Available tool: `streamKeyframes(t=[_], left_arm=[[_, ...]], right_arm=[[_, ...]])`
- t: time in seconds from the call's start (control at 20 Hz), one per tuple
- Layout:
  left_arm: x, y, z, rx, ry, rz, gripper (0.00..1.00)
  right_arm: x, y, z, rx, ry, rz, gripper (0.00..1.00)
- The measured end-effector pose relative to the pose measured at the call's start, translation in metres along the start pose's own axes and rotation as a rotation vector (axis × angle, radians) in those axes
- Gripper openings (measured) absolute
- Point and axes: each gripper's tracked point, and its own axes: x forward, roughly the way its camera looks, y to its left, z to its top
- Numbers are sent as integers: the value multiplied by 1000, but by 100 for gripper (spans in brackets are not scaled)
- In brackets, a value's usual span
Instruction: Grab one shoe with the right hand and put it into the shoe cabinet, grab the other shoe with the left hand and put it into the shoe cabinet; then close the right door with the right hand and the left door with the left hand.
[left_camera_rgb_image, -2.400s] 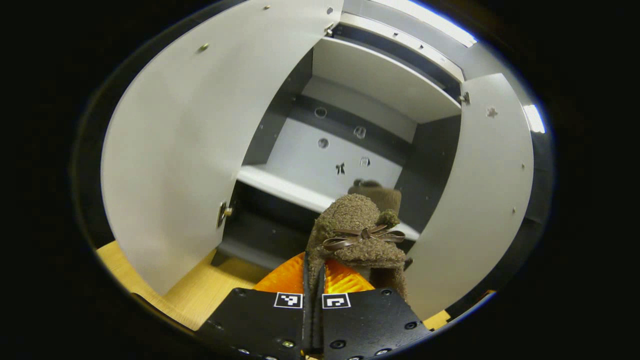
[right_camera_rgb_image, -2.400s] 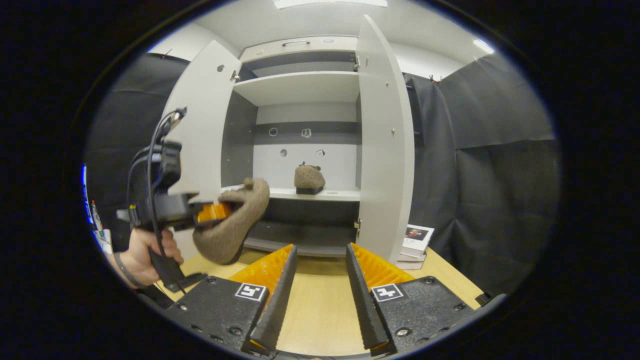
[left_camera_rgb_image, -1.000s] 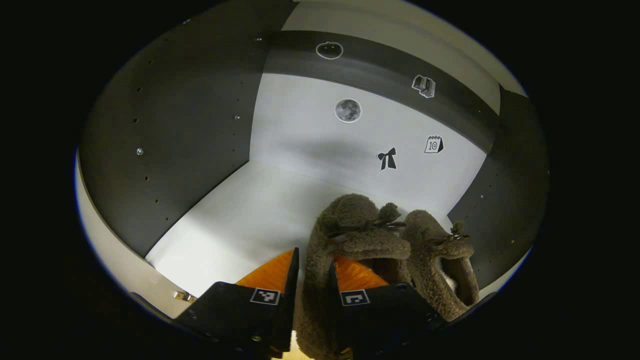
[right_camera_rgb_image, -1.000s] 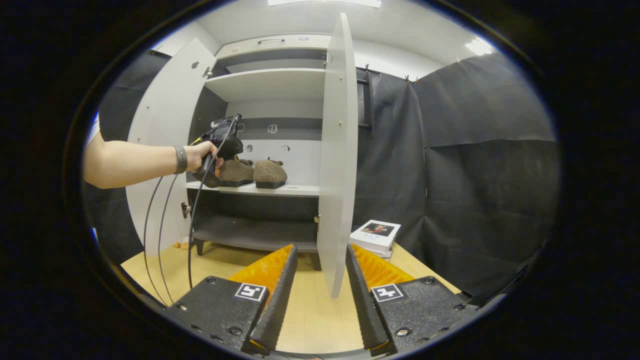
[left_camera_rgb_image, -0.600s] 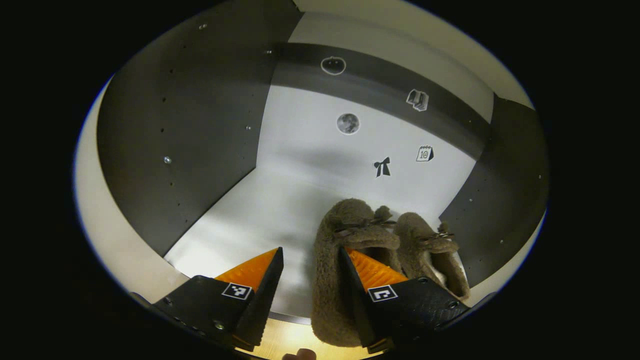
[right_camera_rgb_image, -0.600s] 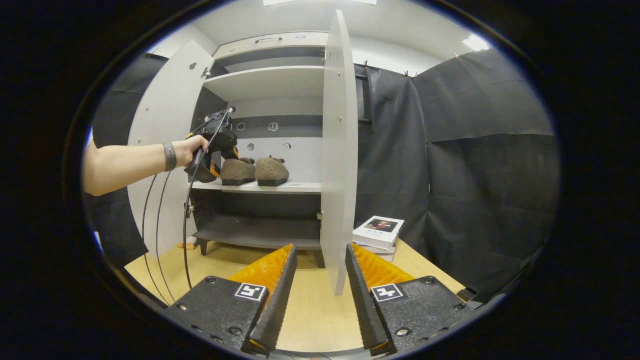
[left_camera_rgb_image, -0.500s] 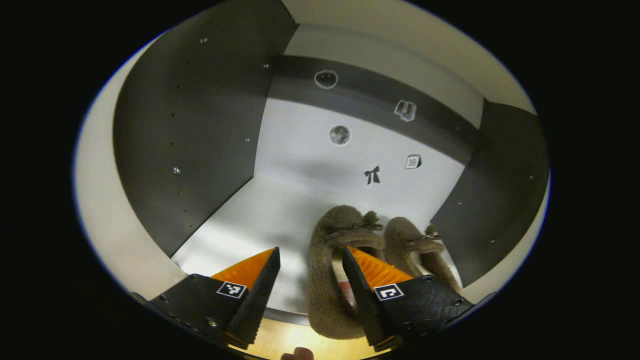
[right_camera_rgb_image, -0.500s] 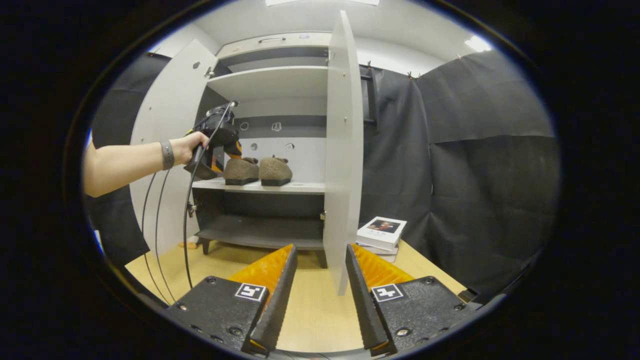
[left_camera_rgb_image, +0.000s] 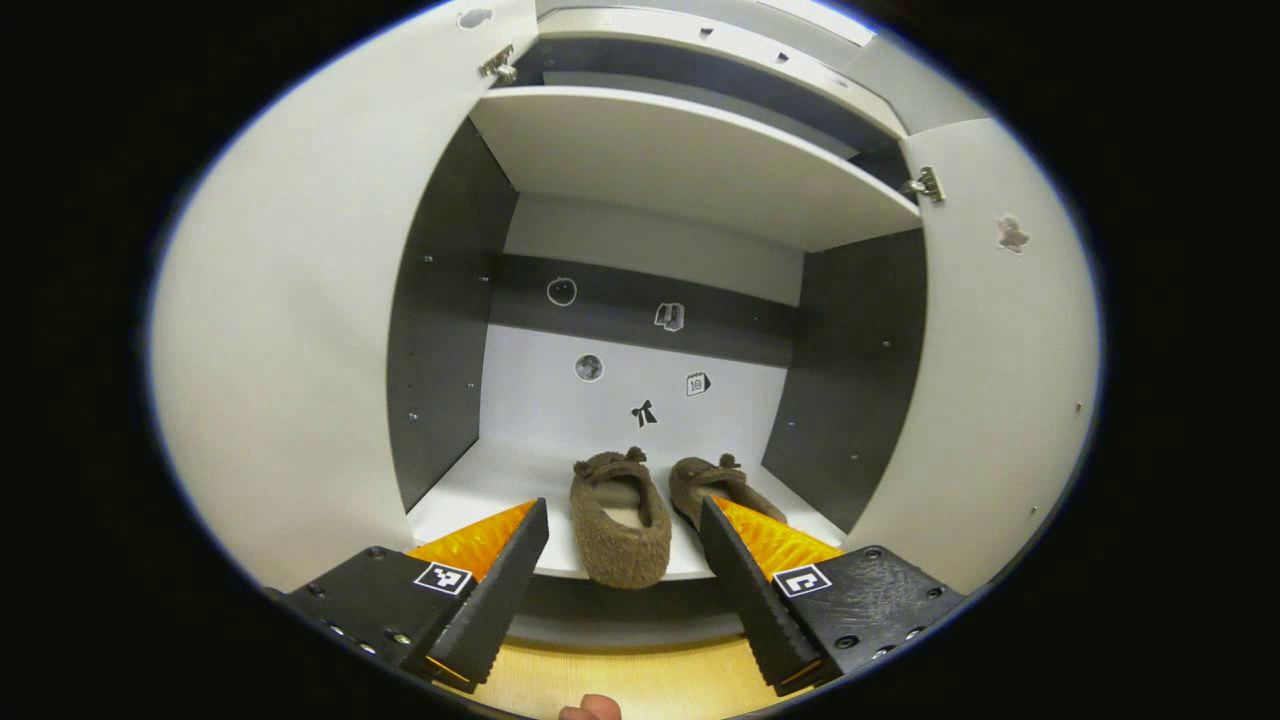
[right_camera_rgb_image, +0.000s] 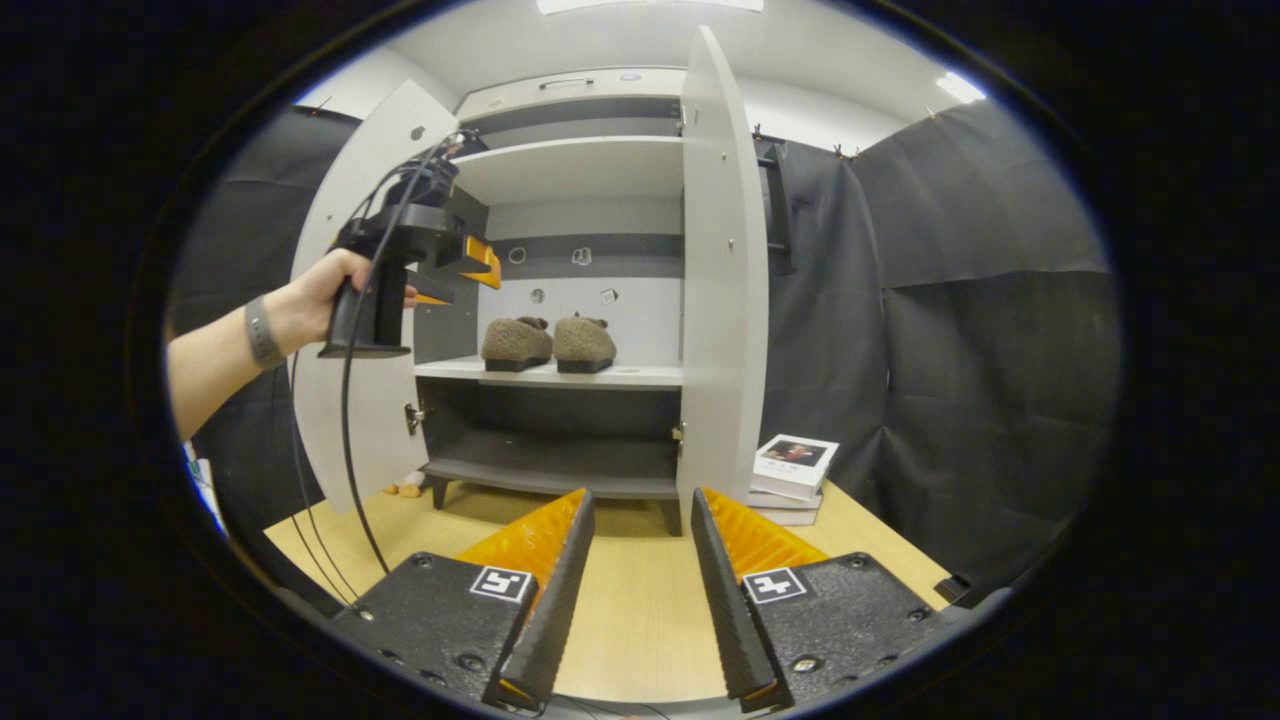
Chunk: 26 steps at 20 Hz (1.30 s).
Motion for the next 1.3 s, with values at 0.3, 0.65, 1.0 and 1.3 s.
streamKeyframes(t=[0.3, 0.65, 1.0, 1.3], left_arm=[[-101, 7, -55, 35, -76, 11, 94], [-185, 29, -143, 60, -41, 91, 94], [-231, 31, -163, 47, -33, 138, 94], [-242, 23, -154, 72, -41, 120, 94]], right_arm=[[-5, 2, 8, 13, -29, 1, 65], [-13, 14, -3, 49, -7, 31, 71], [-21, 21, 4, 103, -25, 63, 76], [-27, -26, 89, 78, -174, 28, 92]])
